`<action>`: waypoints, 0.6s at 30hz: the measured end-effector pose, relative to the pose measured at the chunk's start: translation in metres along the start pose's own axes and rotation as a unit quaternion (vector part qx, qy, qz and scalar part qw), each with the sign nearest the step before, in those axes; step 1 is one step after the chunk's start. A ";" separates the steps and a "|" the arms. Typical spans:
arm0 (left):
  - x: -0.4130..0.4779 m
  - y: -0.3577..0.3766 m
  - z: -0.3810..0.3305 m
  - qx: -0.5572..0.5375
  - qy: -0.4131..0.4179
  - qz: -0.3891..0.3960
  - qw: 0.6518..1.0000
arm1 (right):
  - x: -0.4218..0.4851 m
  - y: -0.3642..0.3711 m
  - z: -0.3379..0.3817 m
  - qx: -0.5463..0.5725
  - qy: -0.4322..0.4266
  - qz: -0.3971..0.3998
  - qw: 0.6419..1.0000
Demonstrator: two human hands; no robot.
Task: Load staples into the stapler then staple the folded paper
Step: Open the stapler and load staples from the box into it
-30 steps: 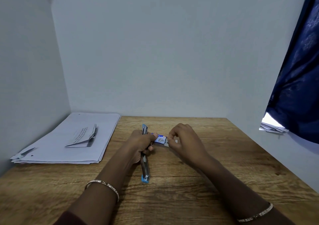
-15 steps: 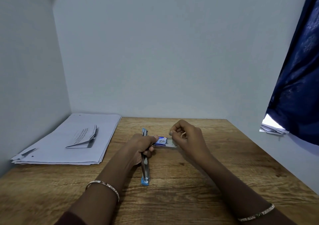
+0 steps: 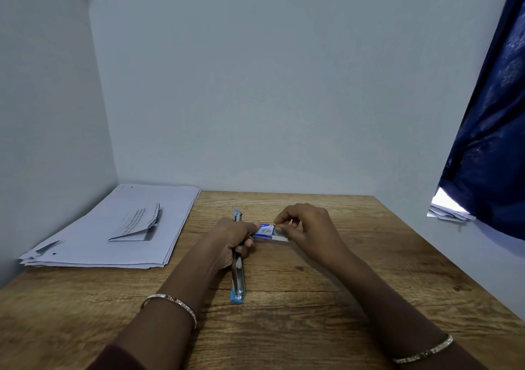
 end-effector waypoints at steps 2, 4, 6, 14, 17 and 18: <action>-0.001 0.000 -0.001 -0.004 0.000 -0.001 1.000 | 0.000 -0.005 -0.004 0.037 0.025 -0.031 0.999; -0.002 0.000 -0.002 -0.011 0.003 -0.005 1.000 | 0.001 -0.013 -0.012 0.098 0.072 -0.073 0.990; -0.003 -0.001 -0.003 -0.019 0.008 -0.012 1.000 | 0.000 -0.018 -0.020 0.133 0.110 -0.096 0.980; -0.005 -0.005 -0.008 -0.080 0.039 -0.026 0.996 | -0.006 0.000 -0.035 0.252 0.200 0.005 0.947; -0.006 -0.003 -0.010 -0.097 0.042 -0.017 0.994 | -0.009 0.007 -0.028 0.239 0.185 0.028 0.953; -0.007 -0.002 -0.010 -0.096 0.041 -0.015 0.994 | -0.009 0.009 -0.025 0.231 0.176 0.029 0.956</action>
Point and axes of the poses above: each hand's wrist, its own x-axis towards the middle knuckle, its own y-axis out of the palm, z = x × y, the point moved 7 cm from there along x, towards the middle knuckle, and after that the axes turned 8 degrees about -x, right-handed, at the moved point
